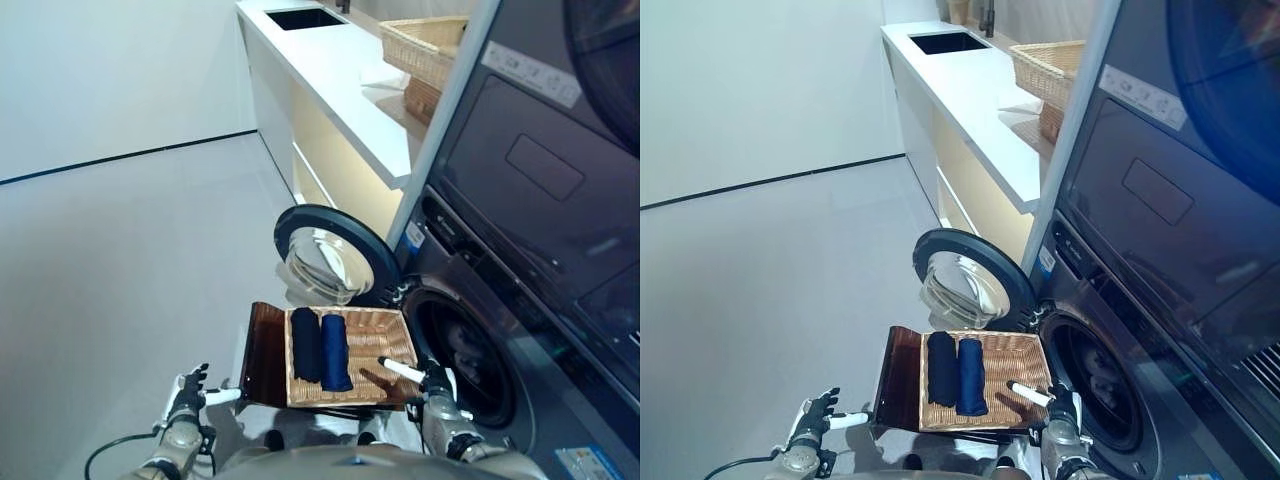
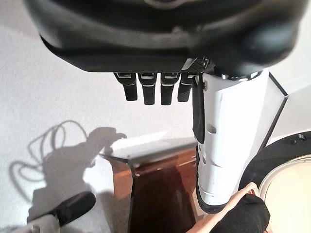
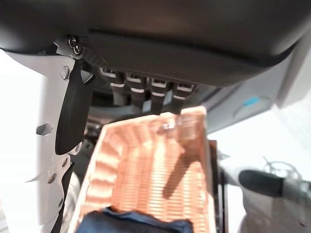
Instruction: Pick up the clothes and place them into the washing machine
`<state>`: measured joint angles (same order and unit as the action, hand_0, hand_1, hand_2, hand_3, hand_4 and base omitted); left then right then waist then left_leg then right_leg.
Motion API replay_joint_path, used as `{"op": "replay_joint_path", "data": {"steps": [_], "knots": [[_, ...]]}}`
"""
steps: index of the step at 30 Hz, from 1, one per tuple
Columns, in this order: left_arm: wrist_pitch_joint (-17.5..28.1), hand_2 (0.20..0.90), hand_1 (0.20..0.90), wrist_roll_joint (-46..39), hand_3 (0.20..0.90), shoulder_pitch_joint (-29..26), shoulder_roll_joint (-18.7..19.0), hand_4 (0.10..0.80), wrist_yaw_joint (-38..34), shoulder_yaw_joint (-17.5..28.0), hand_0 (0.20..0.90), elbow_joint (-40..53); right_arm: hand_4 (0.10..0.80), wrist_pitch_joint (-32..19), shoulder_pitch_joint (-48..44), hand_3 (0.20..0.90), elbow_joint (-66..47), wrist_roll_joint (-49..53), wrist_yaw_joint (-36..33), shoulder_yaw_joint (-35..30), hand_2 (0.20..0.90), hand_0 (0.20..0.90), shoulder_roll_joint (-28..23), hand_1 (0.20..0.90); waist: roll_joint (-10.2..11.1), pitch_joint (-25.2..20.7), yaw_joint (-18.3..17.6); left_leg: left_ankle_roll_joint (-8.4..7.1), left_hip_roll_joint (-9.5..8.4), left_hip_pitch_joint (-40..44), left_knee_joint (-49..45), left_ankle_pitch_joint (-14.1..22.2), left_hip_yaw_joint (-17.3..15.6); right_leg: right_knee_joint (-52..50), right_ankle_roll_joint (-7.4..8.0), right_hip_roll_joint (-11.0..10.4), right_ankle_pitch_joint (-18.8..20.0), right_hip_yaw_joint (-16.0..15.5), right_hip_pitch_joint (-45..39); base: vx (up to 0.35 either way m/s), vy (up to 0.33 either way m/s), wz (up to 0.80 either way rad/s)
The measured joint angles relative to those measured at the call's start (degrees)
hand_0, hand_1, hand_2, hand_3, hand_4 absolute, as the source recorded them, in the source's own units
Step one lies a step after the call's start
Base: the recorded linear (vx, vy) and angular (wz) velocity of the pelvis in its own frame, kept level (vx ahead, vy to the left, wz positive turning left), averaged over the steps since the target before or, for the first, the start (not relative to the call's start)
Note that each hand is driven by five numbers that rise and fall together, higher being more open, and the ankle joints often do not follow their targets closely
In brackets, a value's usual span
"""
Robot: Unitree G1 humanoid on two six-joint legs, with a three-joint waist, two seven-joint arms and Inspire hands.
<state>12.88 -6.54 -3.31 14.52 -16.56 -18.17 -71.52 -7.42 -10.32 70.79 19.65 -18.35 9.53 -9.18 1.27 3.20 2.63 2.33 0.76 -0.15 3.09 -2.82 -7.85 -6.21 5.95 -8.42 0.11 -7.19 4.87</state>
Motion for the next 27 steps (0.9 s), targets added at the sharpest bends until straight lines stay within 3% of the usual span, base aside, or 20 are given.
{"op": "replay_joint_path", "data": {"steps": [7, 12, 14, 20, 27], "knots": [[0.3, 0.900, 0.900, -1.1, 0.900, -2.5, -1.4, 0.800, -0.7, -1.3, 0.900, 3.2, 0.800, 0.0, -6.3, 0.900, 0.9, -1.3, -3.0, 2.3, 0.900, 0.900, -1.2, 0.900, -0.6, 0.8, 0.3, 0.27, -0.01, -9.6, -3.4, -0.9, 2.4, -0.5, -0.42, -0.1, 1.4, -1.5, 7.1, -0.205, -0.023, 0.17], [1.8, 0.900, 0.900, -6.1, 0.900, -7.3, -1.4, 0.800, -2.7, -1.5, 0.900, 7.3, 0.800, -0.2, -14.8, 0.900, 0.9, -0.8, -5.3, 3.8, 0.900, 0.900, -1.4, 0.900, -1.5, 7.0, 1.3, -0.63, 0.33, -17.6, -7.6, -1.0, 3.6, -4.4, -1.05, -0.2, 1.5, -1.5, 14.7, -0.140, -0.022, 0.06], [3.7, 0.900, 0.900, -8.9, 0.900, -6.3, -0.3, 0.800, -4.3, 0.0, 0.900, 17.5, 0.800, -0.5, -18.0, 0.900, 0.0, 0.1, -5.9, 4.5, 0.900, 0.900, -1.7, 0.900, -1.1, 10.2, 1.9, -1.04, 0.39, -21.2, -8.5, -1.7, 4.7, -6.6, -1.60, -0.2, 1.0, -1.6, 18.6, -0.075, -0.007, 0.17], [5.2, 0.900, 0.900, -8.9, 0.900, -7.6, 0.9, 0.800, -6.1, 0.2, 0.900, 27.9, 0.800, -1.4, -26.0, 0.900, 1.5, 2.1, -8.5, 4.7, 0.900, 0.900, -2.1, 0.900, -0.4, 16.1, 3.3, -1.96, 0.56, -27.9, -10.0, -3.5, 6.0, -10.1, -2.01, -0.1, 1.0, -1.9, 25.1, -0.014, -0.021, 0.15], [5.2, 0.900, 0.900, -8.1, 0.900, -10.2, 1.9, 0.800, -7.6, 1.9, 0.900, 31.7, 0.800, -2.5, -32.2, 0.900, 3.2, 4.1, -10.4, 5.6, 0.900, 0.900, -2.5, 0.900, 0.7, 18.0, 4.7, -1.59, 0.46, -34.6, -11.0, -3.9, 8.1, -12.9, -3.04, -0.7, -0.3, -4.3, 31.1, 0.023, -0.015, 0.20]]}}
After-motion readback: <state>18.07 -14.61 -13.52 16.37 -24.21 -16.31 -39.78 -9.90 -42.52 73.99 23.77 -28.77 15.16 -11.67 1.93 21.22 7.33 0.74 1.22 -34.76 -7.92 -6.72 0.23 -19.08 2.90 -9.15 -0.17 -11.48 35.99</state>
